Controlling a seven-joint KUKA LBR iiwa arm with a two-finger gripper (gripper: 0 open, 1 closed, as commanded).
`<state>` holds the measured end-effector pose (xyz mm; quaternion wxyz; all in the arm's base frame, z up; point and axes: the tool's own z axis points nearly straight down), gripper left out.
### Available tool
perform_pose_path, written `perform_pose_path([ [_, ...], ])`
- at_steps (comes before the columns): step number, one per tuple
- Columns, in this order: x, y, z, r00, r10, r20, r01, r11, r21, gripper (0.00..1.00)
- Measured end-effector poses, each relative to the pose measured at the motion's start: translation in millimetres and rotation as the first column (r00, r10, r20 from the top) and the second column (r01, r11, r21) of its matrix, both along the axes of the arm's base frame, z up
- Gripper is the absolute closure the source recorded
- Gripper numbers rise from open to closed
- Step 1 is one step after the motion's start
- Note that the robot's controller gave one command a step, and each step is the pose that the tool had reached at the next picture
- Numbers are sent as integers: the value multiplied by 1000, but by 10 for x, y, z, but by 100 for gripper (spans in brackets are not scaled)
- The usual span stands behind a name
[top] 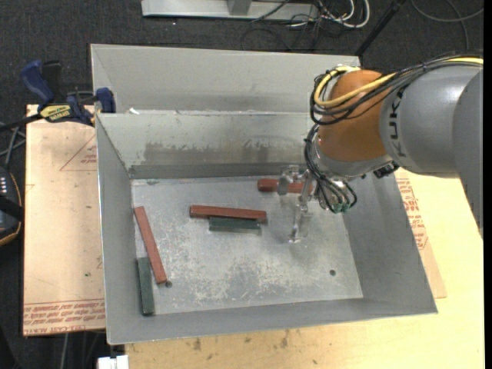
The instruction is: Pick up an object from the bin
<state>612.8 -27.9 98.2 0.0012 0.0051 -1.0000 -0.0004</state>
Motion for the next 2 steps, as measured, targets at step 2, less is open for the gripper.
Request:
perform_pose_path([
  [2,247,642,-313,1000,14,5,-14,1000,1,0],
])
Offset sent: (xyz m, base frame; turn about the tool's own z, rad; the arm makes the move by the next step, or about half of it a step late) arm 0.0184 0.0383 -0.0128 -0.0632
